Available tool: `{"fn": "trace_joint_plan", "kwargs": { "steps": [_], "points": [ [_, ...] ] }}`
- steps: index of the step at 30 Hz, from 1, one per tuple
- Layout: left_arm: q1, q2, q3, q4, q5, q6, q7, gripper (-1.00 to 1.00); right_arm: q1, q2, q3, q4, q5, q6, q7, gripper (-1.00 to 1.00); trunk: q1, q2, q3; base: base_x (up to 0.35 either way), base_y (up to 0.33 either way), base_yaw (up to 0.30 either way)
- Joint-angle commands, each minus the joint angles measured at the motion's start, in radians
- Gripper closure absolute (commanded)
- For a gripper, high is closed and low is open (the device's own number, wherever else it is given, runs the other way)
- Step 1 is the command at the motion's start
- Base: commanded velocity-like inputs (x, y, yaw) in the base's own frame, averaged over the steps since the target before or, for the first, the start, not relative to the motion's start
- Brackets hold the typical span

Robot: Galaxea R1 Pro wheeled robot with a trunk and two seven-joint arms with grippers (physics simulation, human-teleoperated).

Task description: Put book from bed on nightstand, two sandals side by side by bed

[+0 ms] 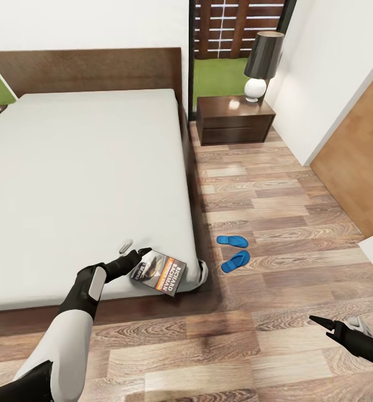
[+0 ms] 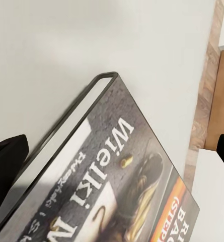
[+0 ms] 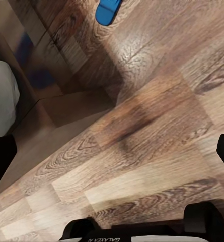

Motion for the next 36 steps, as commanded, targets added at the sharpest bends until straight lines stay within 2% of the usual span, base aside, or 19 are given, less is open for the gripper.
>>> {"fn": "trace_joint_plan", "kwargs": {
  "steps": [1,7,36],
  "points": [
    [0.0,-0.001,0.005,0.0,-0.008,0.008,0.0,-1.0,0.0,0.0,-0.002,0.0,-0.004,0.007,0.001,-1.0,0.0,0.0,-0.001,0.0,0.0,0.0],
    [0.0,-0.001,0.005,0.0,-0.008,0.008,0.0,-1.0,0.0,0.0,-0.002,0.0,-0.004,0.007,0.001,-1.0,-0.023,0.042,0.018,0.0,0.0,0.0],
    [0.0,-0.001,0.006,0.0,-0.008,0.008,0.0,-1.0,0.0,0.0,-0.003,0.001,-0.004,0.007,0.001,-1.0,-0.023,0.042,0.018,0.0,0.0,0.0]
  ]
}}
